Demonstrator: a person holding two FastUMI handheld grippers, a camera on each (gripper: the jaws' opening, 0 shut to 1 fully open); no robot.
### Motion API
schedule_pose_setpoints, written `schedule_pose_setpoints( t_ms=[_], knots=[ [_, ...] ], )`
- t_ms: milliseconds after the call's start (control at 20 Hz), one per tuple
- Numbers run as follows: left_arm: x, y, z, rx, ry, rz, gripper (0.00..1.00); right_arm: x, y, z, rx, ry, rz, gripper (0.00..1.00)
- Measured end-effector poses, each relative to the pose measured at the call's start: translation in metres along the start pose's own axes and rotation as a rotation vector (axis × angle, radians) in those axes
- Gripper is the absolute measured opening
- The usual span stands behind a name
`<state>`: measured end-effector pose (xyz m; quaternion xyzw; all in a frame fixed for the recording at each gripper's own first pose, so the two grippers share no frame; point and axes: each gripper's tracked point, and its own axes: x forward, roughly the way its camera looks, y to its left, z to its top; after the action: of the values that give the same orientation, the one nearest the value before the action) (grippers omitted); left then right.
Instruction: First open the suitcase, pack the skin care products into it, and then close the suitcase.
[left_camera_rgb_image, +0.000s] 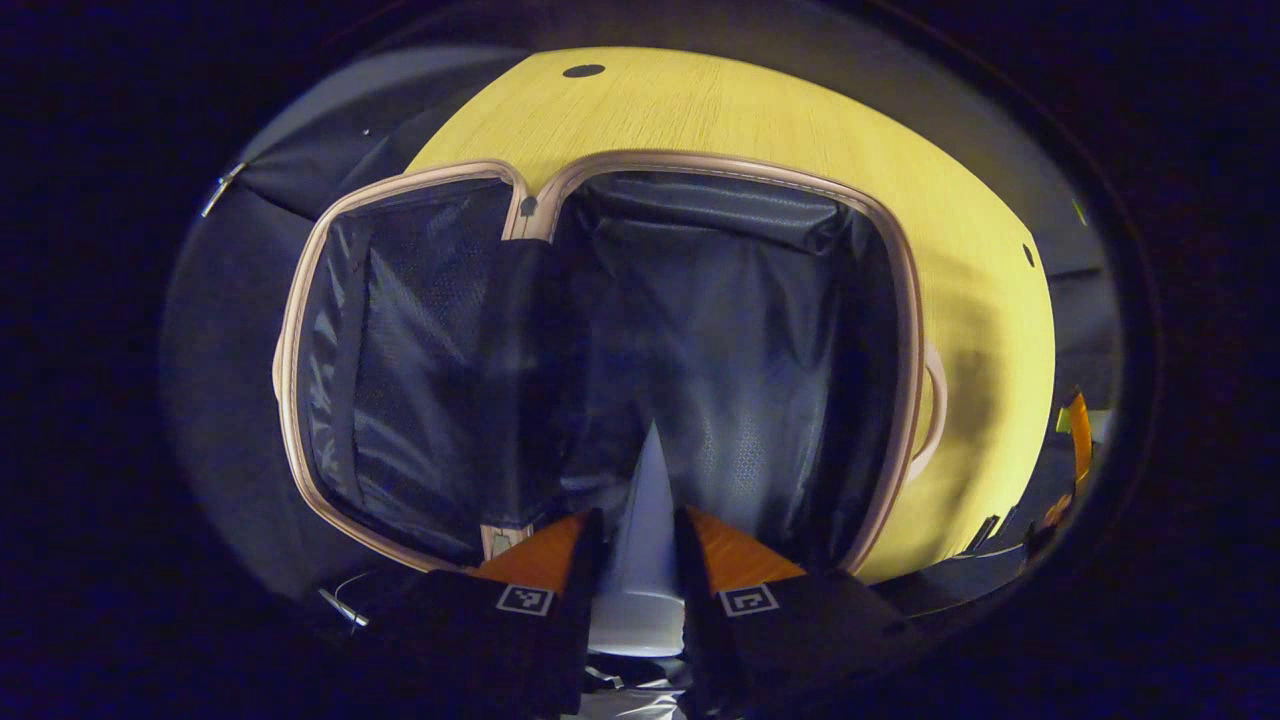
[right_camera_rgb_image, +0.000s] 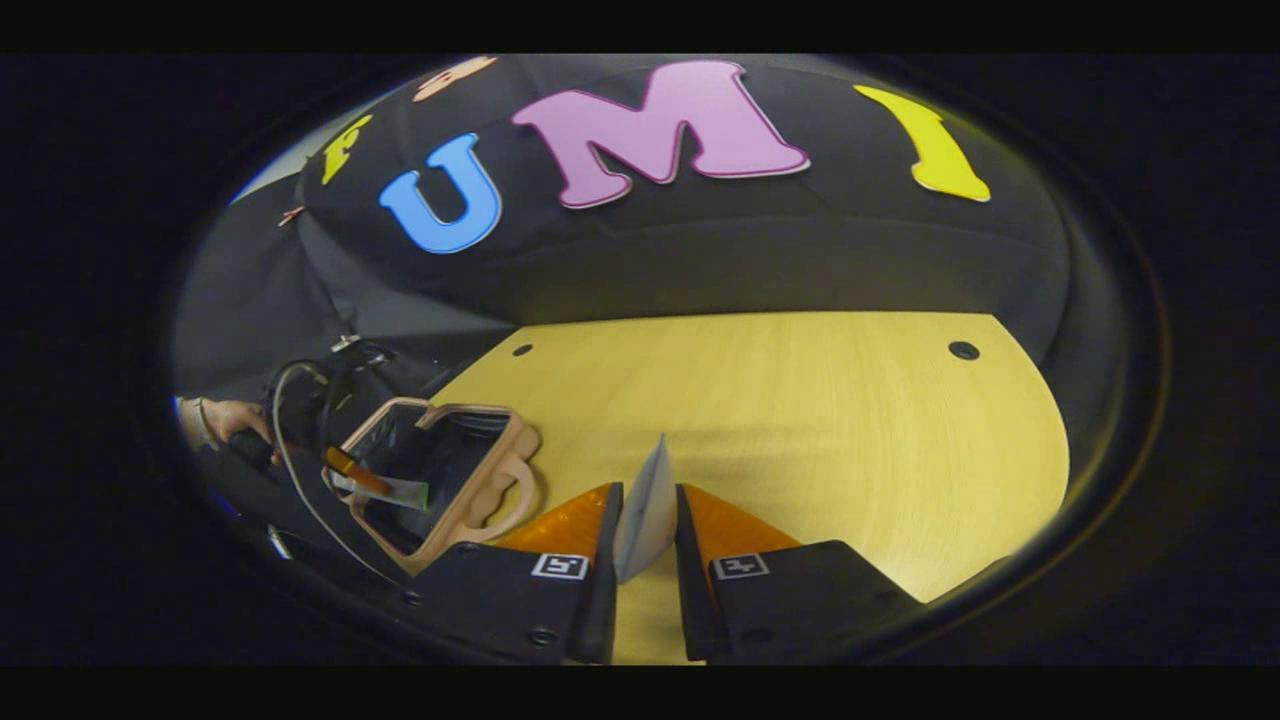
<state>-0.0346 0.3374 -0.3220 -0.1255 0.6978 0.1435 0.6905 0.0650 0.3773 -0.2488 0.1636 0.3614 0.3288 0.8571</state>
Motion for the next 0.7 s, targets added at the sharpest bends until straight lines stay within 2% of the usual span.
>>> schedule_pose_setpoints(
  t_ms=[150, 250, 300, 400, 550, 600, 650, 700],
  knots=[
    [0.009, 0.003, -0.021, -0.016, 0.075, -0.041, 0.46, -0.006, 0.026, 0.000, -0.025, -0.006, 0.009, 0.30],
    [0.021, 0.007, -0.042, -0.037, 0.134, -0.070, 0.42, -0.005, 0.041, 0.002, -0.039, -0.014, 0.012, 0.30],
    [0.030, 0.015, -0.049, -0.017, 0.143, -0.050, 0.42, -0.006, 0.048, 0.002, -0.044, -0.019, 0.012, 0.30],
    [0.037, 0.016, -0.044, -0.002, 0.121, -0.051, 0.39, -0.002, 0.061, -0.001, -0.045, -0.003, 0.015, 0.30],
    [0.039, 0.016, -0.020, 0.021, 0.035, -0.052, 0.38, 0.006, 0.100, -0.004, -0.064, 0.028, 0.065, 0.30],
    [0.036, 0.017, -0.013, 0.033, 0.005, -0.052, 0.42, 0.008, 0.116, -0.009, -0.071, 0.048, 0.097, 0.38],
    [0.032, 0.017, -0.010, 0.038, -0.031, -0.068, 0.39, 0.011, 0.135, -0.015, -0.058, 0.074, 0.136, 0.22],
    [0.029, 0.014, -0.004, 0.042, -0.064, -0.092, 0.39, 0.019, 0.156, -0.023, -0.030, 0.114, 0.172, 0.37]
  ],
)
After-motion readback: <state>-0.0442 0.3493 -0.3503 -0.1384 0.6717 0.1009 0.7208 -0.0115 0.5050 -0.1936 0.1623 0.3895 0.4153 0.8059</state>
